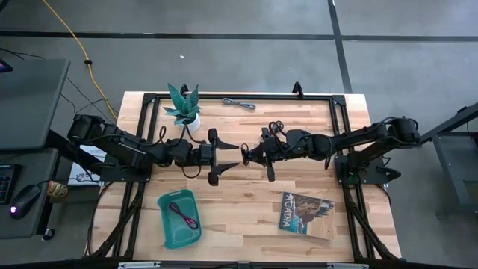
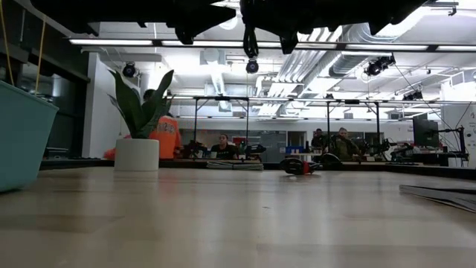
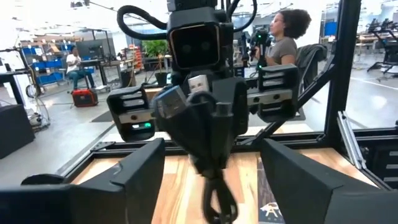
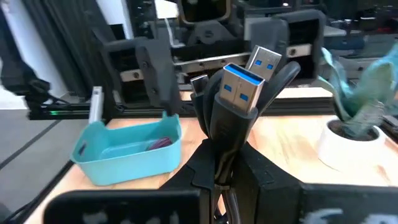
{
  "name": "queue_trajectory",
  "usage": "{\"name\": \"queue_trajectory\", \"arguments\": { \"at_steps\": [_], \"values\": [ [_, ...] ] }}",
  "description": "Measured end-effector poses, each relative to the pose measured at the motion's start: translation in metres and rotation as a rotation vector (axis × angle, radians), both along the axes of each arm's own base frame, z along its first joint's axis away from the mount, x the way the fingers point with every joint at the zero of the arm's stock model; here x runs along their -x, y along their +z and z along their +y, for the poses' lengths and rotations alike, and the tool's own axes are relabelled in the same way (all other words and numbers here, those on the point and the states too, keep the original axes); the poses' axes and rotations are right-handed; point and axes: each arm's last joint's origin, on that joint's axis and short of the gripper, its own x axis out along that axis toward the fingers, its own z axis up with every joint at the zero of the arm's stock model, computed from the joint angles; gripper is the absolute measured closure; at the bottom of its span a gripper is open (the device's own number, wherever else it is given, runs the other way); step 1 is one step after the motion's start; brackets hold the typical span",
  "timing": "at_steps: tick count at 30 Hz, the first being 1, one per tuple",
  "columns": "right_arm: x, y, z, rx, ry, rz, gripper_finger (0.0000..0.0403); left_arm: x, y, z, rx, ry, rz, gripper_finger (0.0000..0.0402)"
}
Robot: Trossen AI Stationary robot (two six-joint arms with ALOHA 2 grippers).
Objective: Pick and place USB-C Cables
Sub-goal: Put the right black USB cable into the green bin
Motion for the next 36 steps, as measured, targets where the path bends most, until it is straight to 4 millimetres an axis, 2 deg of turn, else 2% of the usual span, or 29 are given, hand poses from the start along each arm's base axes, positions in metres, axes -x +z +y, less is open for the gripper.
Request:
{"name": "queue_trajectory", "arguments": {
  "at_steps": [6,12,19,27,32,36],
  "values": [
    [0.000,0.005,0.005,0.025,0.051,-0.055,0.0386,-0.001,0.002,0.000,0.023,0.001,-0.035,0.0134],
    [0.000,0.010,0.015,0.061,0.089,-0.114,0.0386,-0.005,-0.006,0.000,0.027,0.001,-0.005,0.0132],
    [0.000,0.011,0.015,0.076,0.080,-0.126,0.0386,-0.009,0.000,-0.003,0.114,-0.107,-0.023,0.0132],
    [0.001,0.015,0.018,0.088,0.105,-0.172,0.0386,-0.012,-0.005,-0.002,0.158,-0.079,-0.009,0.0132],
    [0.001,0.015,0.018,0.083,0.111,-0.172,0.0386,-0.025,-0.012,-0.003,0.180,-0.080,0.020,0.0132],
    [0.001,0.015,0.019,0.082,0.113,-0.170,0.0386,-0.040,-0.011,-0.003,0.179,-0.095,0.018,0.0132]
  ]
}}
